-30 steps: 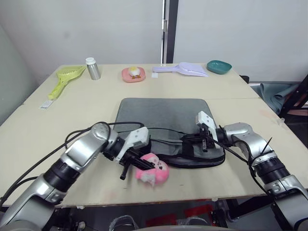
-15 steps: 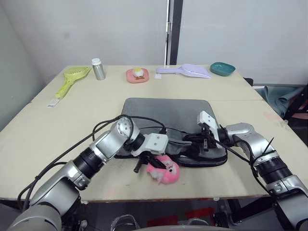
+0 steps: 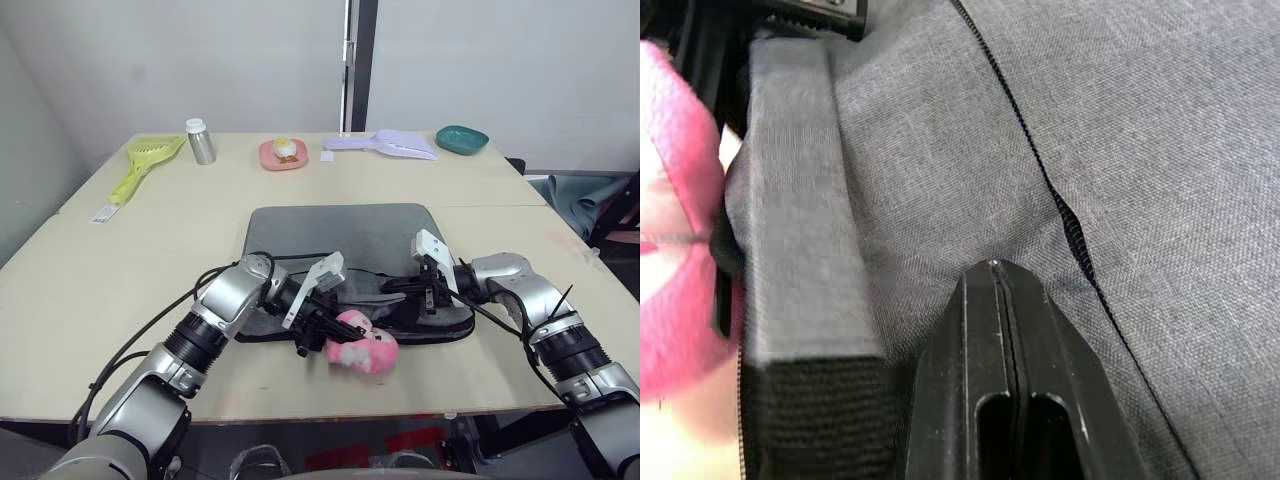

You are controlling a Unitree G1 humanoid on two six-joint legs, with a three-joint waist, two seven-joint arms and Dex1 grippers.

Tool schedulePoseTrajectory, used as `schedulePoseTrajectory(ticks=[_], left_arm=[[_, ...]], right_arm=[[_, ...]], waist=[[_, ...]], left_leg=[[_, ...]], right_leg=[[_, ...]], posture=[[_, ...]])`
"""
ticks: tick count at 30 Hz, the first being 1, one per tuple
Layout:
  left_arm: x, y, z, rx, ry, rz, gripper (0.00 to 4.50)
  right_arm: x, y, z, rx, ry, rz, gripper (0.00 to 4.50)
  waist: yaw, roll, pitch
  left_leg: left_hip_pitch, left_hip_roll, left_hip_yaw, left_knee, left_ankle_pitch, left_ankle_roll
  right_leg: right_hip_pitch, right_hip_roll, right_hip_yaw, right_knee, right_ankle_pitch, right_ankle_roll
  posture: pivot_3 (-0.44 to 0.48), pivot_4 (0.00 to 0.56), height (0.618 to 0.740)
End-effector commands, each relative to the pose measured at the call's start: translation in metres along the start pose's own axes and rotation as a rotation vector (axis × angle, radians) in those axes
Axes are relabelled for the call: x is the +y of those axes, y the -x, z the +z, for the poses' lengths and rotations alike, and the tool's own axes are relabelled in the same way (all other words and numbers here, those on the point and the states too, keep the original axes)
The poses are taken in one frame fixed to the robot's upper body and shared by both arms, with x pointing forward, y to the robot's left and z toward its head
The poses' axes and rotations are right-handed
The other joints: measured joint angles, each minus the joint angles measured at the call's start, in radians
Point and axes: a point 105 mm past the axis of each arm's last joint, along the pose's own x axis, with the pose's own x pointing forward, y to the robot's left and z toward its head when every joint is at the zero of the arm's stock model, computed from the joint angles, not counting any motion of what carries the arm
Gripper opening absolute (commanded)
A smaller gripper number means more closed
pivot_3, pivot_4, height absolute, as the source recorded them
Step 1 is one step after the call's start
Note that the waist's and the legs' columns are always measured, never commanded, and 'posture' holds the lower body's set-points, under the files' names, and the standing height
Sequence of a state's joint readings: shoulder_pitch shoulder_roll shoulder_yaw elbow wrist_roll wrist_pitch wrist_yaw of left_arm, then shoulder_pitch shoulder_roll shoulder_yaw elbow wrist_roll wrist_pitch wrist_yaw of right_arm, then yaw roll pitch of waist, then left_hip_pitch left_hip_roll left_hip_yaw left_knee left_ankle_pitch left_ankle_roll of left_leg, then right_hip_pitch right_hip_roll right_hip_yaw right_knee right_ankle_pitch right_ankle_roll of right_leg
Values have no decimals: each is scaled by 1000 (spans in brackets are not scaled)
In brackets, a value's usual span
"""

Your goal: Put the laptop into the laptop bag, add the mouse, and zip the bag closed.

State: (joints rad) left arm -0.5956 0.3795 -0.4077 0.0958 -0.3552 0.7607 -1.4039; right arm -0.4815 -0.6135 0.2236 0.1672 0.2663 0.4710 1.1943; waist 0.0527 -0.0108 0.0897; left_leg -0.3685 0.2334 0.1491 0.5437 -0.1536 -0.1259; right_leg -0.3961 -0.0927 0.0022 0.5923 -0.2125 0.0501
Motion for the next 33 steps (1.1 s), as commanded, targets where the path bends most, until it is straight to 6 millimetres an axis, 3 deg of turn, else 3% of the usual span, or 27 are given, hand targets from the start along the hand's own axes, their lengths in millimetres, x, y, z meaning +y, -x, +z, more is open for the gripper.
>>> schedulePoseTrajectory(ticks=[1,2,6,7,10,12,16,21,25,30,33], left_arm=[[-9,-5,19,-74,-83,-41,208],[-9,-3,17,-68,-82,-32,208],[-8,14,7,-18,-68,20,1649],[-7,20,5,-4,-82,48,1833],[-7,33,5,17,-121,97,2952],[-14,53,13,9,-141,129,3602],[-35,95,25,-7,-183,184,3602],[-52,133,22,39,-227,288,3602],[-61,170,39,-68,-300,429,3602],[-56,180,52,-205,-382,533,3602],[-47,173,38,-183,-433,562,3602]], right_arm=[[14,-14,-50,157,-139,33,0],[14,-13,-50,158,-140,33,0],[14,-12,-51,158,-142,29,0],[14,-12,-51,159,-142,29,0],[14,-11,-51,159,-142,27,0],[13,-11,-50,157,-142,23,0],[10,-9,-48,149,-135,10,0],[8,2,-31,100,-102,-9,0],[16,22,10,-31,-33,-11,0],[27,51,47,-136,32,-55,0],[37,79,67,-179,87,-107,0]], waist=[[0,0,0],[0,0,0],[-1,1,1],[-1,2,1],[-1,2,2],[-2,2,2],[-6,3,7],[-5,4,9],[10,4,25],[30,10,31],[39,10,33]], left_leg=[[0,0,0,0,0,0],[0,0,0,0,0,0],[0,0,0,0,0,0],[0,0,0,0,0,0],[0,1,0,0,0,0],[0,1,0,-1,0,0],[0,2,-1,-1,0,0],[0,2,1,-3,0,-1],[-3,2,0,-3,0,-1],[-13,2,-1,-1,2,2],[-21,2,-1,1,5,8]], right_leg=[[0,0,0,0,0,0],[0,0,0,0,0,0],[0,0,0,0,0,0],[0,0,0,0,0,0],[-1,0,0,0,0,0],[-1,0,0,0,0,0],[-2,2,-1,1,0,0],[-2,2,-1,-2,-1,0],[-4,2,-2,-2,-1,0],[-12,2,-3,-1,-1,0],[-21,2,-2,3,-1,0]], posture=[[0,150,740],[0,150,740],[0,150,740],[0,150,740],[0,150,740],[0,150,740],[0,150,740],[0,150,740],[0,150,740],[0,150,740],[0,150,740]])
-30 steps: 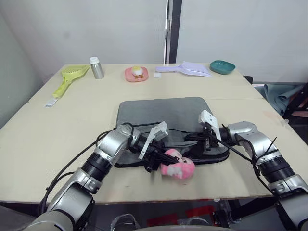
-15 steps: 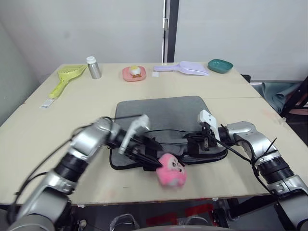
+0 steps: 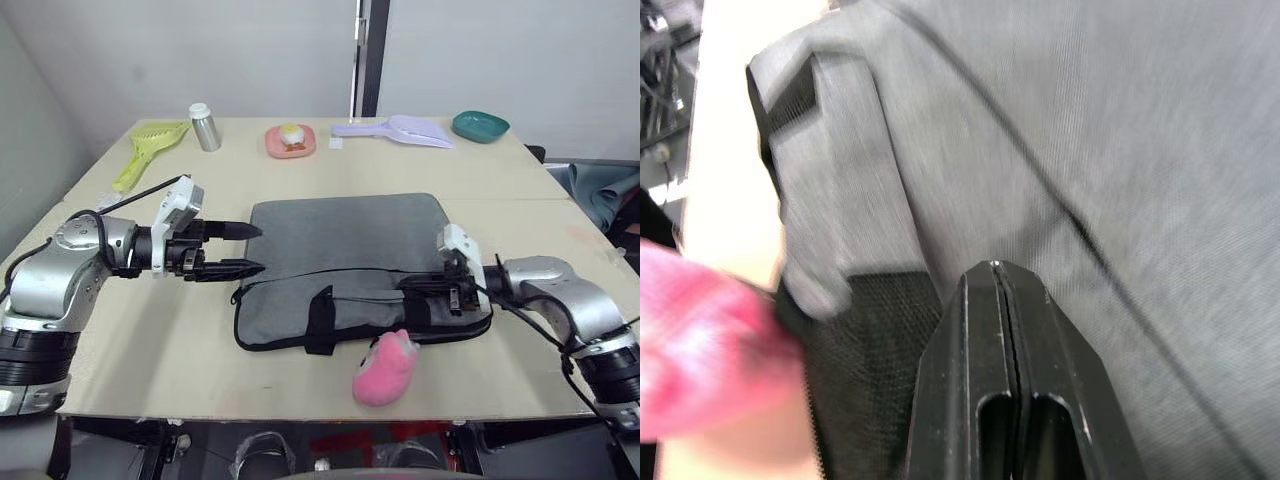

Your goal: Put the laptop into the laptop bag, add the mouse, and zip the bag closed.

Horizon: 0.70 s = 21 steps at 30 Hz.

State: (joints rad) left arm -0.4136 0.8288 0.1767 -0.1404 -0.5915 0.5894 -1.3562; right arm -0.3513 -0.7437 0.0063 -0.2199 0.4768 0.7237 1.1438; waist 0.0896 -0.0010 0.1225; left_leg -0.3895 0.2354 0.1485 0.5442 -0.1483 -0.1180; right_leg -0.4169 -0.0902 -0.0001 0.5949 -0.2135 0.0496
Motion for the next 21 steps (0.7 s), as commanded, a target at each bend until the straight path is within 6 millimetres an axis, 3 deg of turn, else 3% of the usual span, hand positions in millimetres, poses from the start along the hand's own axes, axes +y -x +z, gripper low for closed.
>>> schedulePoseTrajectory(ticks=[1,3,4,10,13,15,18,21], left_arm=[[-1,-2,-11,-8,-70,22,3602],[-3,-6,-20,-12,-42,5,3602],[-3,-8,-24,-14,-22,-2,3362],[-1,-17,-32,-34,-29,-18,1400],[0,-32,-39,-22,-40,-71,264],[-1,-38,-45,-2,-54,-105,39],[-2,-51,-65,59,-87,-177,0],[0,-57,-76,92,-109,-213,0]], right_arm=[[10,36,38,-65,112,-74,0],[15,55,50,-76,136,-131,0],[17,64,55,-80,149,-159,0],[33,94,69,-94,160,-252,0],[54,107,73,-81,157,-282,0],[64,110,75,-76,146,-281,0],[78,107,67,-34,55,-247,791],[89,102,64,-24,-10,-200,1866]], waist=[[3,0,0],[6,-1,1],[8,-1,1],[14,0,2],[21,0,2],[24,1,2],[20,1,2],[18,1,2]], left_leg=[[-1,0,0,0,0,0],[-1,1,0,0,0,0],[-1,1,0,1,0,0],[1,4,0,10,-1,0],[3,5,0,13,-2,-3],[5,5,1,14,-3,-3],[6,5,2,17,-3,-3],[6,5,2,18,-3,-3]], right_leg=[[-1,0,0,0,0,1],[-1,0,0,1,2,3],[-1,1,0,1,1,3],[0,3,2,9,1,1],[-1,3,4,15,0,2],[0,3,6,17,0,2],[0,3,8,19,0,2],[0,3,9,19,1,3]], posture=[[0,150,740],[0,150,740],[0,150,740],[0,150,740],[0,150,740],[0,150,740],[0,150,740],[0,150,740]])
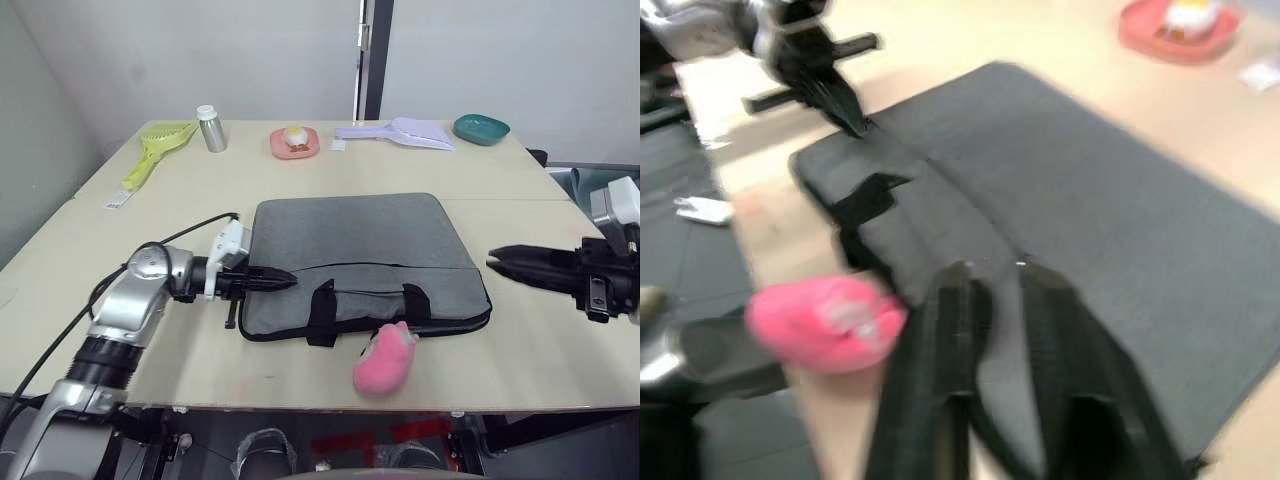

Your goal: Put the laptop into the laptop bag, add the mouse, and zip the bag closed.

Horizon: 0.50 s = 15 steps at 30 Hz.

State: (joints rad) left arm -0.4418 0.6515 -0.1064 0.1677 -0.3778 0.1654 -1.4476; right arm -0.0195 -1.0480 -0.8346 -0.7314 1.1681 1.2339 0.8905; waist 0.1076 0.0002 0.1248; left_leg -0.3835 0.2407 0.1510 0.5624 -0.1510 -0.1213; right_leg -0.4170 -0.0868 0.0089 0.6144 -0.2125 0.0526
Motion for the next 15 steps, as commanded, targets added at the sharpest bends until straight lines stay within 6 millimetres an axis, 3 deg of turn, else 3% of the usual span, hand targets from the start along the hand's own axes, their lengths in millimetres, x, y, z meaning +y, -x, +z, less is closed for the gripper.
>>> schedulePoseTrajectory(ticks=[1,5,8,12,15], left_arm=[[6,-6,-8,35,-68,-35,0],[15,-11,-18,21,-38,-32,0],[12,-13,-28,31,-26,-53,0],[5,-16,-42,48,17,-79,0],[5,-15,-54,79,40,-75,0]], right_arm=[[20,-3,1,14,-37,56,2230],[42,-21,-10,57,-120,141,3630],[44,-34,-25,123,-206,131,4480],[47,-46,-27,117,-181,138,4480],[51,-53,-32,184,-1,166,4480]], waist=[[1,0,0],[11,0,0],[12,0,0],[14,1,-1],[14,2,-2]], left_leg=[[0,0,0,0,0,0],[-1,0,0,0,0,0],[0,0,1,1,0,0],[0,0,0,1,-3,-5],[0,0,0,1,-3,-5]], right_leg=[[0,0,0,0,0,0],[0,0,0,0,0,0],[0,0,1,0,0,1],[0,0,1,0,0,2],[1,0,1,1,0,3]], posture=[[0,150,740],[0,150,740],[0,150,740],[0,150,740],[0,150,740]])
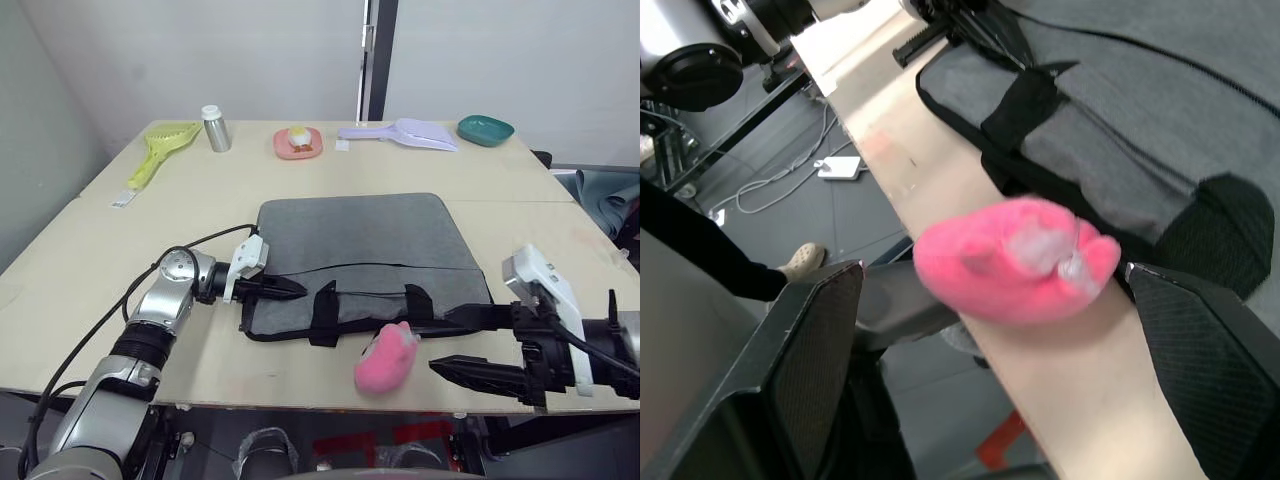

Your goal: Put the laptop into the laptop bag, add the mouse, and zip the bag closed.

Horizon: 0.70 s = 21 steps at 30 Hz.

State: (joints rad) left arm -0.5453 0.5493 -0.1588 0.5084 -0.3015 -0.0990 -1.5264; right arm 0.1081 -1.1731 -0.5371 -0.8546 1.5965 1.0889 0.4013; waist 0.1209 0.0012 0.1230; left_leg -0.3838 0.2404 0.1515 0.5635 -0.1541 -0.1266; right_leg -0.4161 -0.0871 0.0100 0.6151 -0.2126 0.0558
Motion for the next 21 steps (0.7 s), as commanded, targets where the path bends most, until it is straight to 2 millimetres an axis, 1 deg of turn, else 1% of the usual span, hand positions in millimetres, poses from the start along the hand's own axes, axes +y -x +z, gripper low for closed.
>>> schedulePoseTrajectory(ticks=[1,5,7,12,17,21], left_arm=[[-9,0,-29,91,81,-32,0],[-10,2,-38,129,89,-49,0],[-9,4,-41,139,94,-49,0],[-7,6,-45,153,106,-42,0],[-10,9,-51,170,123,-37,0],[-9,10,-50,168,118,-28,0]], right_arm=[[2,-8,1,74,230,14,4480],[2,-15,11,137,445,107,4480],[3,-21,9,191,543,168,4480],[-12,-39,3,299,731,236,4480],[-22,-61,8,330,864,286,4480],[-20,-77,5,349,933,353,4480]], waist=[[1,1,-1],[-3,1,-5],[-4,1,-8],[-15,0,-12],[-24,1,-13],[-26,1,-13]], left_leg=[[0,0,0,0,0,0],[2,0,0,2,0,0],[3,0,-1,3,0,0],[8,0,-1,5,0,0],[15,0,2,6,0,0],[16,0,3,6,0,0]], right_leg=[[1,0,0,0,0,0],[2,0,0,2,0,1],[3,0,1,3,0,2],[6,0,3,8,0,2],[8,-2,10,14,0,2],[8,-2,11,16,1,1]], posture=[[0,150,740],[0,150,740],[0,150,740],[0,150,740],[0,150,740],[0,150,740]])
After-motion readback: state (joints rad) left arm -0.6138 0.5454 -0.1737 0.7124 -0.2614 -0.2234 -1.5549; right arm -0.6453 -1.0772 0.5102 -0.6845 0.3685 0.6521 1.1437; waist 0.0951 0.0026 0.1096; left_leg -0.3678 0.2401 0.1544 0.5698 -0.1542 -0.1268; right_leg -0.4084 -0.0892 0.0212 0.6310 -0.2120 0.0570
